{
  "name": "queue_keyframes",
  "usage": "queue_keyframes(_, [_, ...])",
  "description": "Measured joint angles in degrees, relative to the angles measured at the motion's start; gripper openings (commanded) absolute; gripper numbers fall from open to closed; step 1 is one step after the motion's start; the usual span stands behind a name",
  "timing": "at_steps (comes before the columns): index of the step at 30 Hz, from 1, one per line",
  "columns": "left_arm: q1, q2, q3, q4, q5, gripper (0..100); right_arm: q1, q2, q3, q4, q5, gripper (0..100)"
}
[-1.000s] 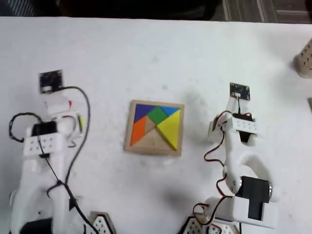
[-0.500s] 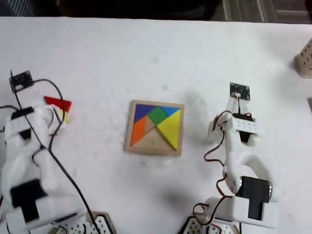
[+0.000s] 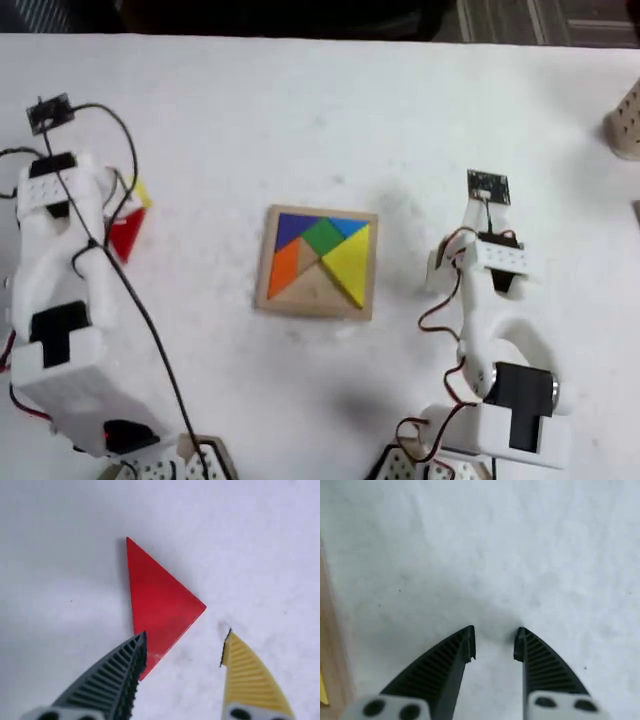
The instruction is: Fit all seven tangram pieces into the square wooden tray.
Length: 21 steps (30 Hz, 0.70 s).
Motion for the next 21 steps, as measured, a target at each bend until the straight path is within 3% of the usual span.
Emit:
queue_keyframes(10, [-0.6, 13.5, -8.9, 0.2, 4.0, 27, 0.0, 0.0, 0.0, 0.0, 0.0, 13.7])
queue_keyframes(21, [-1.8, 22.3, -23.7, 11.3, 4.0, 27, -0.3, 0.0, 0.0, 0.0, 0.4, 13.7])
